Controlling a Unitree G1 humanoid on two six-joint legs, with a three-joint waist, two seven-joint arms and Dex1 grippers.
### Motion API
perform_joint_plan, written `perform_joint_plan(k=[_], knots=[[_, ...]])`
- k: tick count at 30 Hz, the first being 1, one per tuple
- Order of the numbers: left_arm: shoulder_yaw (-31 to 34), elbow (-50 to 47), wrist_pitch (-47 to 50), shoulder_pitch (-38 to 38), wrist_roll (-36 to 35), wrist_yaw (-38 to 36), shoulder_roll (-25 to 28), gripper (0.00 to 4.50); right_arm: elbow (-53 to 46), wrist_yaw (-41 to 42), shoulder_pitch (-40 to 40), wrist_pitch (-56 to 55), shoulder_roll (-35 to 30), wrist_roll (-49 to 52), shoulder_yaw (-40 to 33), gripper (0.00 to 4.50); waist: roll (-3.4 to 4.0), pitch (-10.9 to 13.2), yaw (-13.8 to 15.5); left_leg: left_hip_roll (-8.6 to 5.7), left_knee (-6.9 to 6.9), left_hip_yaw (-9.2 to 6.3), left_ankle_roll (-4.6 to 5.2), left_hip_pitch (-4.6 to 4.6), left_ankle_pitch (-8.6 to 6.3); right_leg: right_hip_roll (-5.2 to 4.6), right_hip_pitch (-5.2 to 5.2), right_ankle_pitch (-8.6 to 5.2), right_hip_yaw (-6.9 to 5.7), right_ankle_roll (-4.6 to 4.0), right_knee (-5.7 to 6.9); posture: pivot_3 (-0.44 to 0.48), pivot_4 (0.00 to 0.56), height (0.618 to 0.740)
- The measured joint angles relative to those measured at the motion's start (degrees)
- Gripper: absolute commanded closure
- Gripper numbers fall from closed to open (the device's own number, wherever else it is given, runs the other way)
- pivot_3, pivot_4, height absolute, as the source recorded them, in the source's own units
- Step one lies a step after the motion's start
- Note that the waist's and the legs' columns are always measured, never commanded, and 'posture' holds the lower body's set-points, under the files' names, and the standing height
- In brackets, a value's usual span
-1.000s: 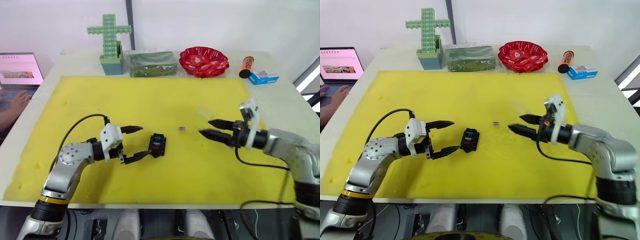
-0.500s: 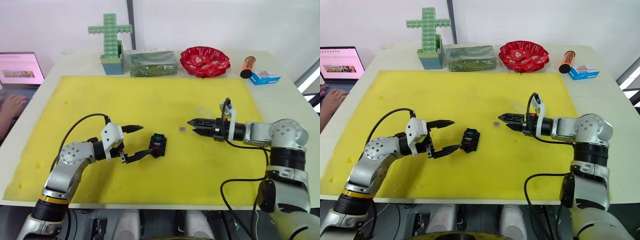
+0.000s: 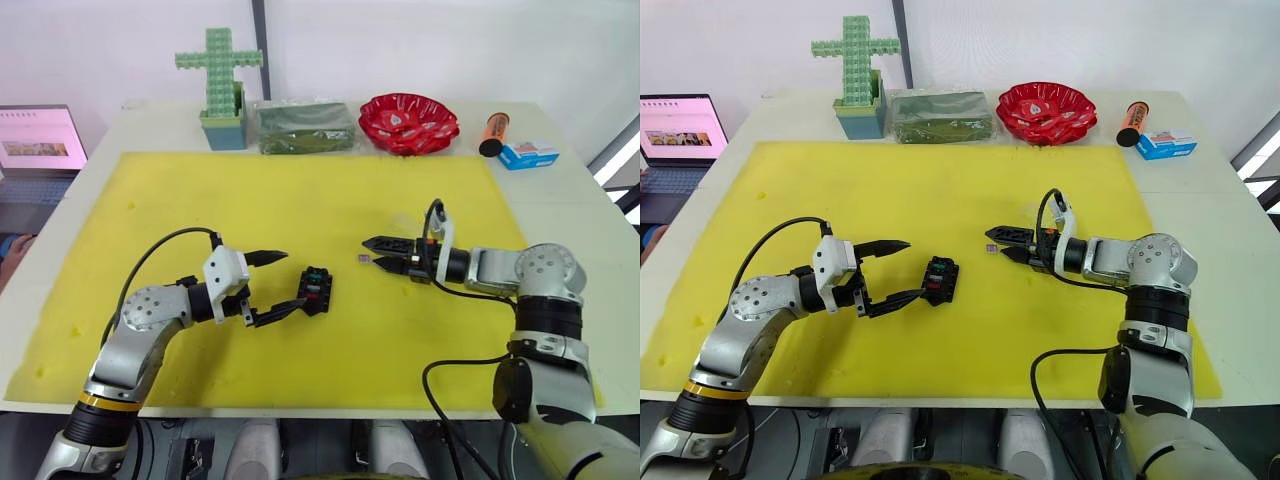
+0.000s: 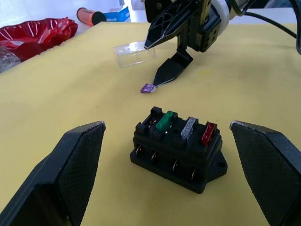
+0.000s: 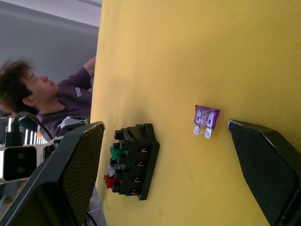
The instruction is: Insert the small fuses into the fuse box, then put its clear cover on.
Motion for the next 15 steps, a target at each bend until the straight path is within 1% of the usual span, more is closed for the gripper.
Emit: perform_joint_plan(k=[7, 10, 12, 15], knots=[[-0.03, -0.05, 0.0, 0.12, 0.52, 0.04, 0.0, 0.0, -0.01, -0.58, -0.01, 0.08, 1.39, -0.06, -0.45, 0.03, 0.0, 0.0, -0.29, 0.01, -0.01, 0.0, 0.0, 0.02, 0.0, 0.01, 0.0, 0.0, 0.0, 0.0, 0.03, 0.0, 0.15, 0.74], [-0.03, -0.07, 0.01, 0.55, 0.8, 0.25, -0.01, 0.0, -0.11, -0.66, 0.08, -0.01, 1.63, -0.22, -0.06, 0.62, 0.01, -0.01, -0.38, 0.02, -0.02, 0.0, 0.0, 0.03, 0.0, 0.01, 0.0, -0.01, 0.0, 0.0, 0.04, 0.0, 0.15, 0.74], [-0.03, -0.08, 0.01, 0.58, 0.87, 0.55, -0.01, 0.0, -0.09, -0.98, 0.41, -0.39, 1.81, -0.85, -0.03, 1.23, 0.01, -0.01, -0.35, 0.02, -0.02, 0.0, 0.0, 0.03, 0.0, 0.01, 0.0, -0.01, 0.0, 0.0, 0.04, 0.0, 0.15, 0.74], [-0.03, -0.09, 0.01, 0.63, 0.91, 0.86, -0.02, 0.0, 0.0, -1.35, 0.56, -1.23, 2.32, -1.6, 0.07, 1.23, 0.01, -0.01, -0.39, 0.02, -0.02, 0.0, 0.0, 0.03, 0.0, 0.01, -0.01, -0.01, 0.0, 0.0, 0.04, 0.0, 0.15, 0.74]])
